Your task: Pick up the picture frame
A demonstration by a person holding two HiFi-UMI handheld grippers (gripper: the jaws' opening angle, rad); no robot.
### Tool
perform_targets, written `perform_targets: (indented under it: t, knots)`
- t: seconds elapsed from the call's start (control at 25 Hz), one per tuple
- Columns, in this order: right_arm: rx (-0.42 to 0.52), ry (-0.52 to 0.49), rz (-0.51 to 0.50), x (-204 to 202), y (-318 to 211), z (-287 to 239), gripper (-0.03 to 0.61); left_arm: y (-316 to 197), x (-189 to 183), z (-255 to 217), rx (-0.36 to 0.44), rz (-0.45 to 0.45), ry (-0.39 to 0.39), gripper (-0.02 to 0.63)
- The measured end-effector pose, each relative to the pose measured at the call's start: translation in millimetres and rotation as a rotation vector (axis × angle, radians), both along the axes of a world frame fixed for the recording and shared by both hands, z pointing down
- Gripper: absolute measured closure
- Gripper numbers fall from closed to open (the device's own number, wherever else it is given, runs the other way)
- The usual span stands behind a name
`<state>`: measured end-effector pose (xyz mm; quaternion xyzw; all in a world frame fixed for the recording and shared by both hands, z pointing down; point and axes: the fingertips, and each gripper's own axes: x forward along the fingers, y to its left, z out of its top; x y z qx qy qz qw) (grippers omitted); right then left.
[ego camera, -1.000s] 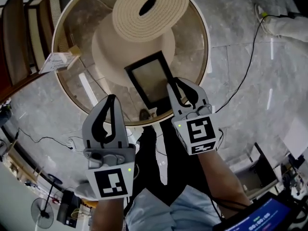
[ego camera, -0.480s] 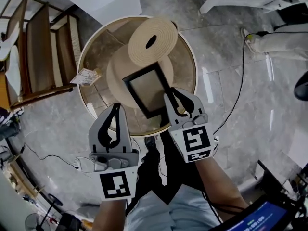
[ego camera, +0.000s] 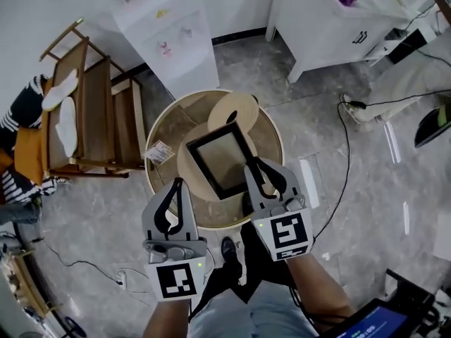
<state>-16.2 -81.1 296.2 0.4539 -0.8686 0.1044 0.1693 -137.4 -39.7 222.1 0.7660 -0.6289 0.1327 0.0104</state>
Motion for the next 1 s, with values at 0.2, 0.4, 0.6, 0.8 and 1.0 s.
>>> perform_targets:
  t: [0.2, 0.4, 0.6, 0.8, 1.0]
  knots:
    - [0.140, -0.015, 0.007, 0.2, 16.4, -71.9, 0.498, 24.1, -3.9, -59.5, 0.089, -0.021, 0.008, 0.598]
    - [0.282, -0.063, 0.031, 2.6, 35.1, -146.1, 0.497, 44.4, -10.7, -120.2, 0.201, -0.044, 0.007, 0.598]
    - [0.394, -0.095, 0.033, 4.0, 68.8, -214.2, 0.497, 73.6, -12.5, -181.2, 0.309, -0.054, 0.001, 0.598]
    - [0.515, -0.109, 0.027, 0.8, 102.9, -270.8, 0.497, 102.1, -18.9, -231.2, 0.414, -0.068, 0.007, 0.598]
    - [0.603, -0.116, 0.020, -6.1, 138.4, -310.2, 0.497, 136.5, -22.5, -265.7, 0.487, -0.066, 0.029, 0.598]
